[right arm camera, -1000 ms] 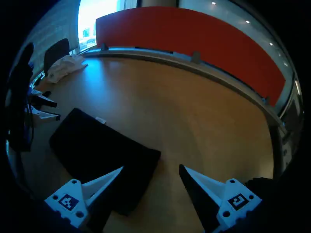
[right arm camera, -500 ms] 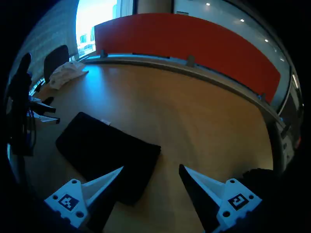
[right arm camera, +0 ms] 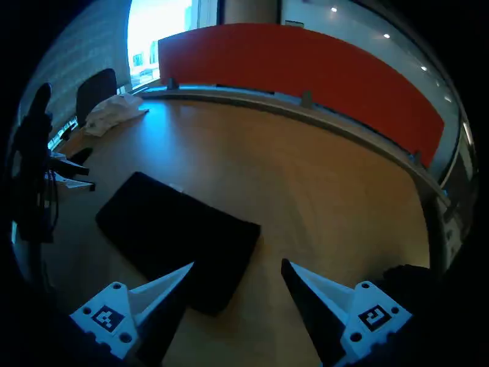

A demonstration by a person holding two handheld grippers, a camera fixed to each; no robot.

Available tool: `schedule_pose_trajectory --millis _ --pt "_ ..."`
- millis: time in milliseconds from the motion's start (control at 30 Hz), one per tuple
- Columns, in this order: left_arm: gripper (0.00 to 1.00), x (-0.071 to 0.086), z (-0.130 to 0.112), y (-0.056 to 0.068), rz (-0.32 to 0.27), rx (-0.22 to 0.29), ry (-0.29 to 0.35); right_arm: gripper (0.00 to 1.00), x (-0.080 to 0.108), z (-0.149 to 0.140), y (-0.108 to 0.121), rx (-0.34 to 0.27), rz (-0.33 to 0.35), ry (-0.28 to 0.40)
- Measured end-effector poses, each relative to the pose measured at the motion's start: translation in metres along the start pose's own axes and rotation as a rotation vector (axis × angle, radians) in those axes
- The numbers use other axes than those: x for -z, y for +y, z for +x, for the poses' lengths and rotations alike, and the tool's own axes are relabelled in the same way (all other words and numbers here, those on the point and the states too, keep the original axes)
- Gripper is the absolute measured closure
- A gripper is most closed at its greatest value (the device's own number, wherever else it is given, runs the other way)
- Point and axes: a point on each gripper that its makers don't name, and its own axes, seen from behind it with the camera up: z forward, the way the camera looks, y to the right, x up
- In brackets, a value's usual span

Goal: Fold towel

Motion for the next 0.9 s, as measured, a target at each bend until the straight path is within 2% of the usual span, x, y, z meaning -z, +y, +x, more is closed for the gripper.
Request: schedule_pose_trajectory --millis 500,733,900 --pt "0.04 0.025 -0.024 -0.008 0.018 0.039 0.006 0.0 0.002 -0.006 -0.01 0.042 0.045 -0.016" --pt "0.03 0.033 -0.031 -0.012 0.024 0.047 0.013 0.0 0.003 -0.012 -0.02 0.086 0.093 -0.027" --pt "0.04 0.039 -0.032 -0.013 0.024 0.045 0.026 0.0 0.002 -0.016 -0.021 0.113 0.104 -0.039"
